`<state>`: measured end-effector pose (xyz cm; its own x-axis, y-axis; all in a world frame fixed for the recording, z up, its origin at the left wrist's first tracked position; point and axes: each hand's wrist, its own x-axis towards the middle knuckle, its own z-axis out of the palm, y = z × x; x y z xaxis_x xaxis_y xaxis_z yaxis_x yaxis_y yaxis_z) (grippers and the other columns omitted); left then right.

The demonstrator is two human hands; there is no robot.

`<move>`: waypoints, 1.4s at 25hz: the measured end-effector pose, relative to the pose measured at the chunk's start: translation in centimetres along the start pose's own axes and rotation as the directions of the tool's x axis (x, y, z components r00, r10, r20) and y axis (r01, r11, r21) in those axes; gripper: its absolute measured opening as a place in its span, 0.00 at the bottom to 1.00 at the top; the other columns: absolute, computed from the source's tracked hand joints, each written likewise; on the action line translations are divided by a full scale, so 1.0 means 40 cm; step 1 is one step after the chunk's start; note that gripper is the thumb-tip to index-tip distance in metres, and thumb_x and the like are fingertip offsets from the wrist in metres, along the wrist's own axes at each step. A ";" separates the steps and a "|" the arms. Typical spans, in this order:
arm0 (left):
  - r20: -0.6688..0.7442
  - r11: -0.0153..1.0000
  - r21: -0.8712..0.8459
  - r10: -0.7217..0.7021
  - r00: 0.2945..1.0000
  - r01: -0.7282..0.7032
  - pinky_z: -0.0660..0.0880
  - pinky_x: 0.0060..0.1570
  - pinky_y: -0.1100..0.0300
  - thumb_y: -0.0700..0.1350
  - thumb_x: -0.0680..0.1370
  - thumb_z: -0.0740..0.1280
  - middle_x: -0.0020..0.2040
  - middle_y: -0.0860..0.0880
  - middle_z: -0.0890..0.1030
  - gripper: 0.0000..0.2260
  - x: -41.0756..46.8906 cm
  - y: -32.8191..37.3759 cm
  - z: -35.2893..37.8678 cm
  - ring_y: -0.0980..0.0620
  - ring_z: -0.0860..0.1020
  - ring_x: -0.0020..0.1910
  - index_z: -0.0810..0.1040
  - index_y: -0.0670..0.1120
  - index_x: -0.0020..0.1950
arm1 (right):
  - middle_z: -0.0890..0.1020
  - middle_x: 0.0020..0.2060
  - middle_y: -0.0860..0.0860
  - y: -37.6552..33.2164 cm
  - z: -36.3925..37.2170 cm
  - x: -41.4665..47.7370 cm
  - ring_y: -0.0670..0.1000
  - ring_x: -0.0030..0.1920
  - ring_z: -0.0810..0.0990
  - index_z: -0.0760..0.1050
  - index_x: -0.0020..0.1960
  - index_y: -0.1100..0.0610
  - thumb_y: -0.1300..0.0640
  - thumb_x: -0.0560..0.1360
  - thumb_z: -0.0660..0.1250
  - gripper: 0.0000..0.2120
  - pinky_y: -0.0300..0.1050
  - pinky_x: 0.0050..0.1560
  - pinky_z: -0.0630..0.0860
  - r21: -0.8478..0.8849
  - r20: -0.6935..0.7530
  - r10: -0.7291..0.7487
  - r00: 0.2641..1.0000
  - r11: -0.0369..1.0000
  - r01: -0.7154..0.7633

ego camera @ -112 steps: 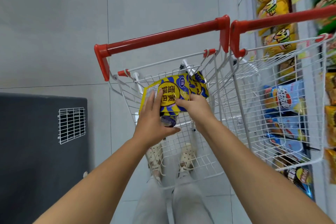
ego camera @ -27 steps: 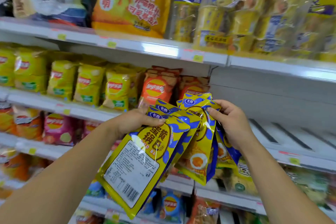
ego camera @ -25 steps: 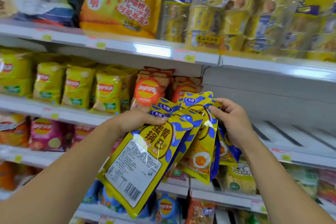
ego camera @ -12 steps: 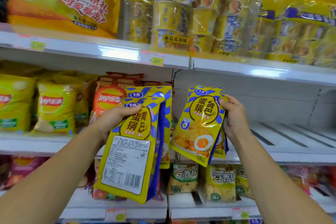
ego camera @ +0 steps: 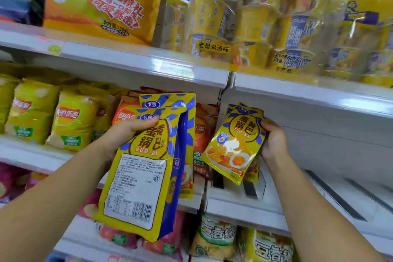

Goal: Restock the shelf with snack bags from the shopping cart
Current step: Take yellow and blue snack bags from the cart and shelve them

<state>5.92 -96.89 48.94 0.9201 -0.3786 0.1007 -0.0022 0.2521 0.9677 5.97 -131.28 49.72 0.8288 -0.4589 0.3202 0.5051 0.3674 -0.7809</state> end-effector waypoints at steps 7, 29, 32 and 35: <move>-0.070 1.000 0.025 -0.005 0.998 0.007 0.82 0.32 0.54 0.48 0.66 0.70 0.38 0.41 0.85 0.11 0.004 -0.027 0.056 0.45 0.84 0.31 0.87 0.41 0.38 | 0.83 0.35 0.52 0.012 -0.094 0.074 0.53 0.36 0.77 0.79 0.44 0.58 0.66 0.69 0.62 0.09 0.42 0.39 0.74 -0.087 0.104 0.096 0.990 0.992 -0.087; 0.018 0.999 -0.010 -0.030 0.999 0.030 0.81 0.30 0.57 0.44 0.73 0.68 0.36 0.43 0.85 0.09 0.045 -0.048 0.044 0.47 0.84 0.30 0.82 0.42 0.49 | 0.38 0.76 0.55 0.056 -0.037 -0.174 0.63 0.76 0.51 0.37 0.76 0.39 0.41 0.62 0.76 0.58 0.62 0.74 0.56 -0.922 0.283 -0.030 0.959 -0.284 0.264; 0.030 0.999 -0.045 -0.008 1.000 0.009 0.82 0.31 0.57 0.44 0.70 0.69 0.36 0.43 0.85 0.09 0.053 -0.047 0.051 0.47 0.84 0.30 0.83 0.43 0.47 | 0.46 0.76 0.64 0.064 -0.053 -0.148 0.66 0.74 0.55 0.27 0.74 0.42 0.31 0.62 0.72 0.63 0.63 0.72 0.53 -0.783 0.150 0.076 0.986 -0.600 0.165; 0.047 0.999 -0.033 0.001 0.999 0.000 0.82 0.31 0.57 0.45 0.68 0.70 0.37 0.43 0.86 0.13 0.058 -0.045 0.057 0.47 0.84 0.31 0.82 0.43 0.51 | 0.57 0.74 0.67 0.095 -0.027 -0.093 0.67 0.74 0.58 0.24 0.74 0.45 0.28 0.65 0.67 0.61 0.67 0.72 0.51 -0.699 0.124 0.071 0.990 -0.702 0.138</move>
<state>7.16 -100.25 47.98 0.9005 -0.4199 0.1128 0.0111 0.2816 0.9595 4.55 -129.02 44.98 0.8861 -0.3280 0.3275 -0.4086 -0.8864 0.2178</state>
